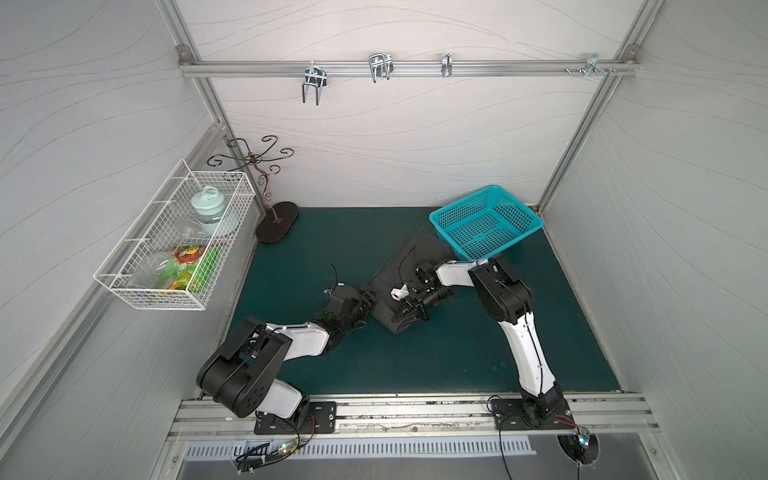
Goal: Roll up the long pants
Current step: Roll the long pant at the center of the board.
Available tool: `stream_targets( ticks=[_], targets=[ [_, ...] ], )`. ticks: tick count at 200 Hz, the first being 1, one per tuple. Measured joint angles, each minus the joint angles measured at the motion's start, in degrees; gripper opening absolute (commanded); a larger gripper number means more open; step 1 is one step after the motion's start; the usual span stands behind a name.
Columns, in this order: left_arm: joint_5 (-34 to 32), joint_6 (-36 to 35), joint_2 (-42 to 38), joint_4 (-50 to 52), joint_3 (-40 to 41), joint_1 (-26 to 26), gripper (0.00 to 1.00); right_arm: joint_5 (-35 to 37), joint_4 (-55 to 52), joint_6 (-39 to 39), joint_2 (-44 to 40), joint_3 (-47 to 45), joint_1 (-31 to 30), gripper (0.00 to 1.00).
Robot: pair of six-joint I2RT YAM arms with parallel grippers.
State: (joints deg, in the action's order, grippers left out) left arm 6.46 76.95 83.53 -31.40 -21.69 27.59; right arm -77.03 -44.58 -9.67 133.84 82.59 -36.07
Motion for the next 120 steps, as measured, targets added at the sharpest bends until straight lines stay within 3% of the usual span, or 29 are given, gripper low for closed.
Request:
stream_targets(
  ticks=[72,120],
  targets=[
    [2.6,-0.5,-15.3,16.8,3.1,0.2,0.79,-0.2,0.1,0.0,0.0,0.0,0.1,0.0],
    [2.2,-0.2,-12.0,13.2,4.8,0.3,0.79,-0.2,0.1,0.0,0.0,-0.1,0.1,0.0]
  ],
)
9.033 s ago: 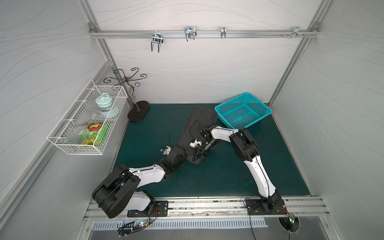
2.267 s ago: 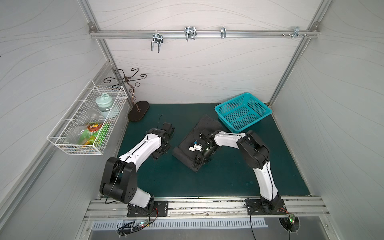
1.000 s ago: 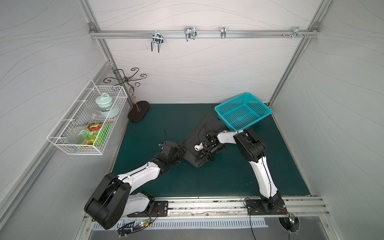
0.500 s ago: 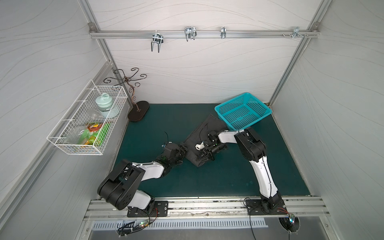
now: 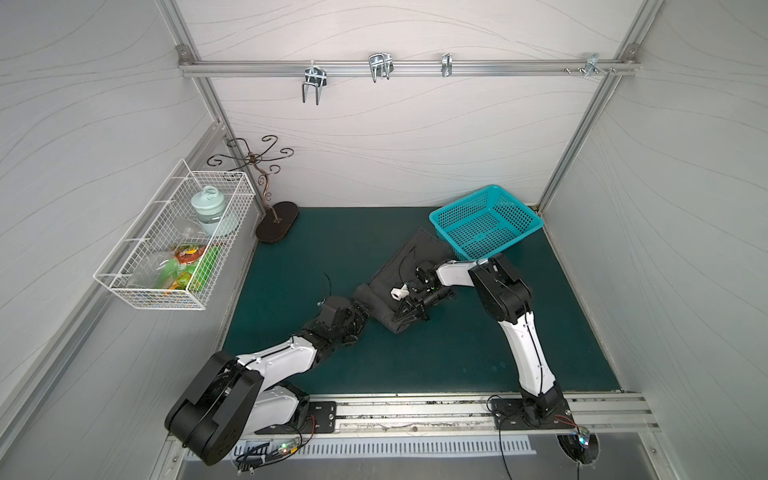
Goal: Roll up the long pants
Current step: Roll the long pant at the center of the board.
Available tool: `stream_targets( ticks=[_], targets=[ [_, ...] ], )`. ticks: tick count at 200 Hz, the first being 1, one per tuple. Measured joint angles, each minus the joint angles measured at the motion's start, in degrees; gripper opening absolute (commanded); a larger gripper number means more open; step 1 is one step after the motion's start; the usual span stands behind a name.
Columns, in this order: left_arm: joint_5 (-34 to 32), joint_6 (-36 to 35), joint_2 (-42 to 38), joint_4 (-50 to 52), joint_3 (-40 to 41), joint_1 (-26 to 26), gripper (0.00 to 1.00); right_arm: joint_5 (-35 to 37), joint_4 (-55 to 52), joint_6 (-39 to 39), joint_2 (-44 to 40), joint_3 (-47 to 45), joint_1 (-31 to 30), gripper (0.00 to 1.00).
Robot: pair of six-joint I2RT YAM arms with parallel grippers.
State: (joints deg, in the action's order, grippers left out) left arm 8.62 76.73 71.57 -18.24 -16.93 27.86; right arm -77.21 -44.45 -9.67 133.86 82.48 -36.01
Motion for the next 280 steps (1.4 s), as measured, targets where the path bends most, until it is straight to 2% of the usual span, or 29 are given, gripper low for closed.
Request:
stream_targets(
  ticks=[90,145,240,280],
  targets=[
    [-1.0,1.6,15.7,-25.2,-0.3,-0.1,0.79,0.0,0.0,0.1,0.0,0.0,0.1,0.0],
    [3.6,1.2,25.0,-36.6,-2.4,-2.8,0.75,0.0,0.0,0.1,0.0,0.0,1.1,0.0],
    [13.3,-6.6,33.5,-34.6,-12.6,-8.0,0.7,0.0,0.0,0.2,0.0,-0.3,2.9,0.0],
    [16.0,-9.9,34.8,-30.3,-16.3,-8.6,0.61,0.0,0.0,0.3,0.0,-0.3,3.8,0.0]
  ],
)
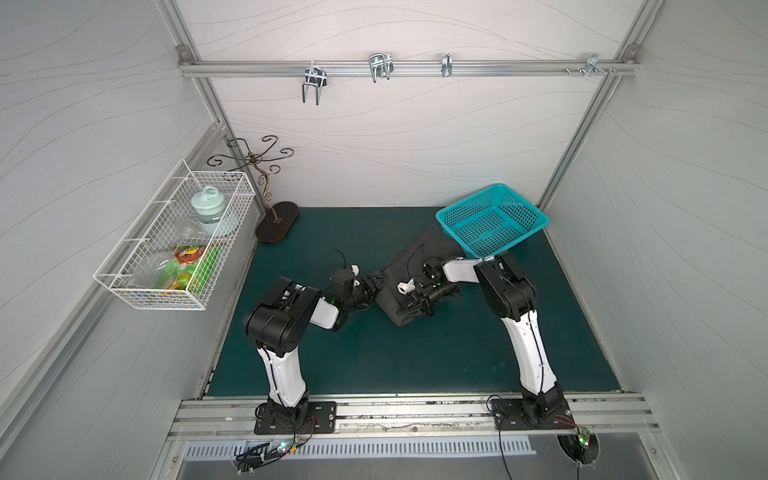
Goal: Roll up the long pants
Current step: Roll the long pant at the center of the board.
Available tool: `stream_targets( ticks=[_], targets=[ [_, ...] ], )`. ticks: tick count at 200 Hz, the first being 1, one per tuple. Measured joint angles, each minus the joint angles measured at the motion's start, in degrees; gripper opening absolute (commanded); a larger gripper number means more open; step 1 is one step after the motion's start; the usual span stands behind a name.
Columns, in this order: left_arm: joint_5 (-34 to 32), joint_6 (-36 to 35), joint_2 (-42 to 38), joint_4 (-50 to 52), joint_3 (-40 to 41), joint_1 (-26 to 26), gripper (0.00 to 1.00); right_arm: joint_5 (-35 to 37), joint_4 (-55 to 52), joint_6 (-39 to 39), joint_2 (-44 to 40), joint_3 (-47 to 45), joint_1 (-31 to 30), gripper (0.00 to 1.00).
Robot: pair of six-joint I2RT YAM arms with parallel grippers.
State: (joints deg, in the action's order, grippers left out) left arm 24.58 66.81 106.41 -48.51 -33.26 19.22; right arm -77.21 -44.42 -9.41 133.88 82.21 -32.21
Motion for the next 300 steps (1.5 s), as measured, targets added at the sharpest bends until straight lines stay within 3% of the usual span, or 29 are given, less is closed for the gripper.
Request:
stream_targets(
  ticks=[57,83,143,188,209,257,279,300],
  targets=[
    [0.5,-2.7,-0.3,4.6,-0.8,-0.5,0.41,0.0,-0.3,0.2,0.1,0.2,0.0,0.0],
    [-1.0,-4.9,-2.5,12.3,-1.9,-0.5,0.21,0.2,-0.7,0.5,0.2,0.5,0.0,0.22],
    [-9.6,-12.1,-11.2,35.3,-5.0,0.6,0.13,9.7,-1.6,2.8,-3.0,1.4,-2.0,0.54],
    [-21.4,-15.4,-17.6,49.2,-5.9,0.0,0.1,29.3,-4.9,3.4,-10.7,-1.1,-4.6,0.61],
    [-25.2,-15.6,-17.6,54.6,-7.6,0.6,0.1,43.4,-6.6,3.8,-16.6,-2.8,-7.5,0.63],
    [-30.6,-14.5,-15.0,63.3,-13.6,4.1,0.1,76.0,-2.6,5.0,-31.5,-11.1,-26.2,0.67],
    [-31.3,-14.0,-12.9,66.2,-16.2,5.0,0.1,85.5,1.4,4.9,-34.6,-13.7,-33.4,0.7],
    [-31.3,-13.2,-12.4,68.2,-17.5,5.2,0.1,92.3,5.0,4.5,-36.0,-15.2,-35.8,0.77]
  ],
)
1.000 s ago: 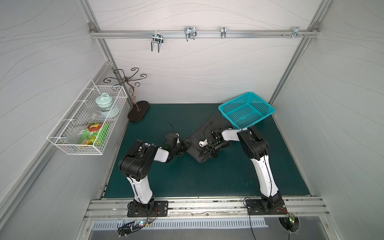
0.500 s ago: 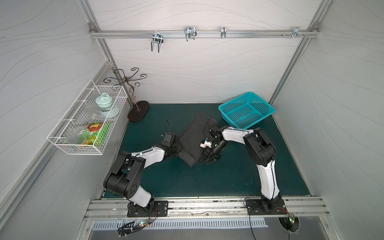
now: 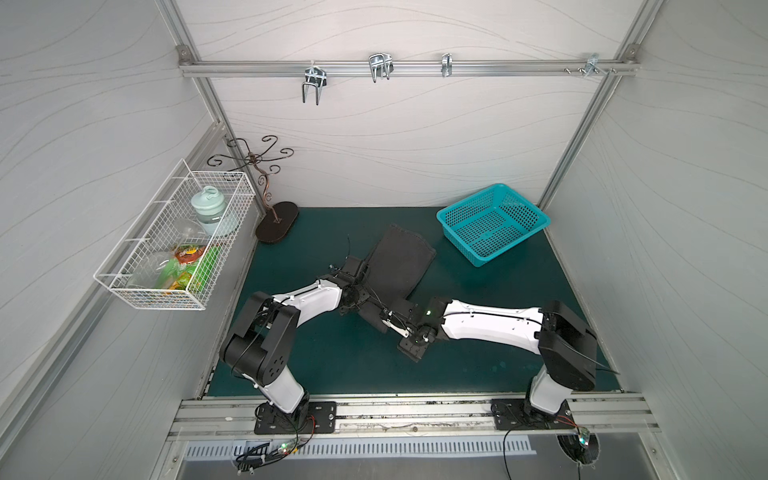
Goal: Roll up the long pants
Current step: Roll the long pant at the center of the board.
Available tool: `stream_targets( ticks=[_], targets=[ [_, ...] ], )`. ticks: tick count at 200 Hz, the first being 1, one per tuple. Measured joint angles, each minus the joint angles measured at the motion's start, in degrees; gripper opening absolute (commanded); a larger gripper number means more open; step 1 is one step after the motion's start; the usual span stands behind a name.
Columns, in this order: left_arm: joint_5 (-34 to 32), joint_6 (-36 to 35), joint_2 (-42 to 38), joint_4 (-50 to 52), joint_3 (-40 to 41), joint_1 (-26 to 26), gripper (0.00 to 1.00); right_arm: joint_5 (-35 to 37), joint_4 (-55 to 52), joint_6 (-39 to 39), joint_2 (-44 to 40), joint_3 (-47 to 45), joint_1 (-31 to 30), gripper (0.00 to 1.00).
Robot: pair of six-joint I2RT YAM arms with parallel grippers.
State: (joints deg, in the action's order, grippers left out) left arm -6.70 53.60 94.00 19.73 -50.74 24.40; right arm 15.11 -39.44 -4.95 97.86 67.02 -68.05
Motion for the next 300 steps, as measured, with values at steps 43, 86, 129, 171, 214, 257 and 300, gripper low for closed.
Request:
stream_targets(
  ticks=[43,86,129,171,214,257,300],
  targets=[
    [0.4,1.0,0.3,3.8,-1.9,0.2,0.1,11.6,10.1,2.0,-0.3,-2.4,-4.9,0.94],
    [1.9,1.3,1.2,5.7,-2.9,0.2,0.1,13.6,17.7,4.9,0.8,-2.5,-6.5,0.99],
    [3.0,1.6,1.5,5.9,-3.0,0.1,0.1,13.3,21.2,8.5,5.2,-1.2,-6.6,0.99],
    [3.6,1.6,1.9,6.7,-3.7,0.1,0.1,13.0,21.7,10.7,10.9,3.7,-6.6,0.99],
    [3.8,1.7,1.9,6.8,-3.8,0.0,0.09,14.5,22.3,12.3,15.3,7.0,-6.2,0.9],
    [4.0,1.7,1.9,6.8,-3.8,0.0,0.09,17.2,23.2,15.6,16.6,7.1,-5.7,0.83],
    [4.4,1.7,1.9,6.8,-3.8,-0.2,0.09,19.0,25.5,18.4,17.3,7.1,-4.5,0.82]
  ],
)
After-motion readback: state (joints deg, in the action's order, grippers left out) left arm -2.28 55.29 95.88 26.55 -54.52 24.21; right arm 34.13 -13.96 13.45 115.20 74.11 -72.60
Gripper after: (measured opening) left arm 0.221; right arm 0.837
